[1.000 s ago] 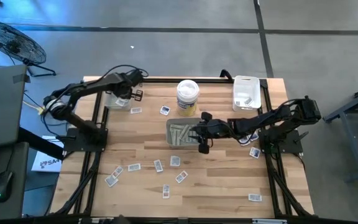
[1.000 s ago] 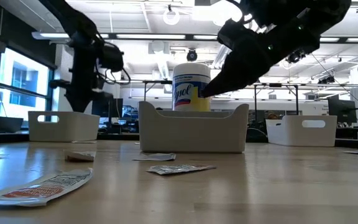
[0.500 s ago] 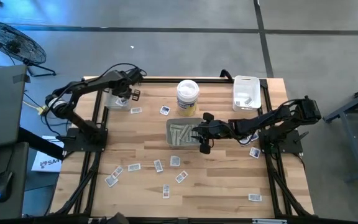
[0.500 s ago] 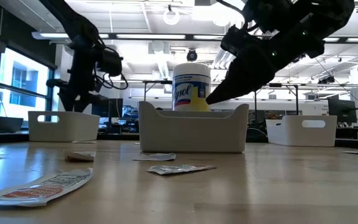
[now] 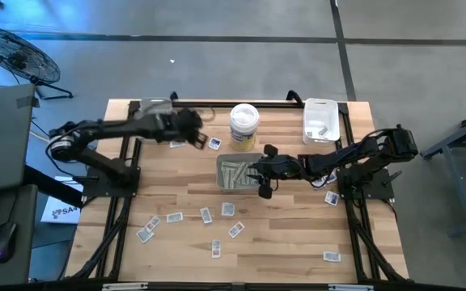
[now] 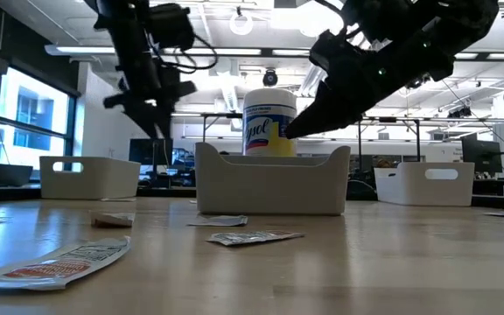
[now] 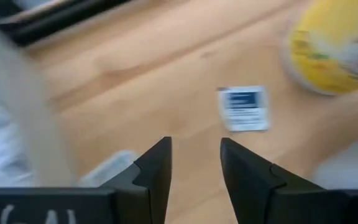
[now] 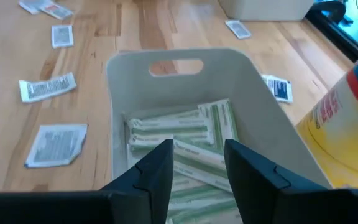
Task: Pick & Place First Aid Supplies
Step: Put the alcohol pad into the top gray bin
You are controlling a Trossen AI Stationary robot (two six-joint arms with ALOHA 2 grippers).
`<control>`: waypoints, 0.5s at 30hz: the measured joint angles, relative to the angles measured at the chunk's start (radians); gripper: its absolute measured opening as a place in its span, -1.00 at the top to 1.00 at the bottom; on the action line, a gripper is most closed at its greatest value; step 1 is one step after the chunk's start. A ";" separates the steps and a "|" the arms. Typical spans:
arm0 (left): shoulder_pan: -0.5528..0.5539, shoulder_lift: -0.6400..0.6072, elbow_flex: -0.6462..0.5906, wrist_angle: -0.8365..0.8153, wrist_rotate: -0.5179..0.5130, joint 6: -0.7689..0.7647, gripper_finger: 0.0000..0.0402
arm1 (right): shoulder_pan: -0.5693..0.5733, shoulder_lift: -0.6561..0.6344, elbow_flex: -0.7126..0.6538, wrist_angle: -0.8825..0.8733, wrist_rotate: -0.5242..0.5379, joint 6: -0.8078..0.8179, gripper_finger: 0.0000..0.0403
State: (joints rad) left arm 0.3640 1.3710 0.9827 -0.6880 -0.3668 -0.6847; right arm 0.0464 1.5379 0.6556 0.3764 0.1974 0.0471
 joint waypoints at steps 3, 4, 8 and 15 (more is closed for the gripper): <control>-0.069 0.053 -0.061 0.130 -0.033 -0.031 0.33 | 0.000 0.000 0.000 0.010 -0.016 0.002 0.32; -0.079 0.074 -0.077 0.175 -0.035 -0.032 0.33 | 0.000 0.000 0.000 0.010 -0.019 0.005 0.32; -0.077 0.157 -0.116 0.335 0.002 -0.028 0.33 | 0.000 0.000 0.000 0.009 -0.027 0.042 0.32; -0.056 0.264 -0.123 0.439 -0.011 -0.059 0.33 | 0.000 0.000 0.001 0.003 -0.058 0.061 0.32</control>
State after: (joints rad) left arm 0.3077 1.6347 0.8593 -0.2493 -0.3778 -0.7433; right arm 0.0467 1.5379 0.6563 0.3789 0.1390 0.1078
